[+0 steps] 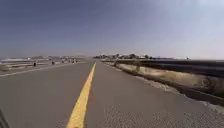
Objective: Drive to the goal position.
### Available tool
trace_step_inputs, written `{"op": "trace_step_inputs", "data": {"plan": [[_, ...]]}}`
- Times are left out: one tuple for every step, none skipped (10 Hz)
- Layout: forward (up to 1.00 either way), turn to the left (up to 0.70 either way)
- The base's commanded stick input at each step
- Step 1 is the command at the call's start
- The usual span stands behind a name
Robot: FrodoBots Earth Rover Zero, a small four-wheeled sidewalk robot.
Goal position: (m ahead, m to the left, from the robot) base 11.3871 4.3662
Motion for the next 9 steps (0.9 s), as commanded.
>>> {"op": "trace_step_inputs", "data": {"plan": [[0.5, 0.0], [0.5, 0.0], [0.5, 0.0], [0.5, 0.0], [0.5, 0.0], [0.5, 0.0], [0.5, 0.0], [0.5, 0.0], [0.5, 0.0]]}}
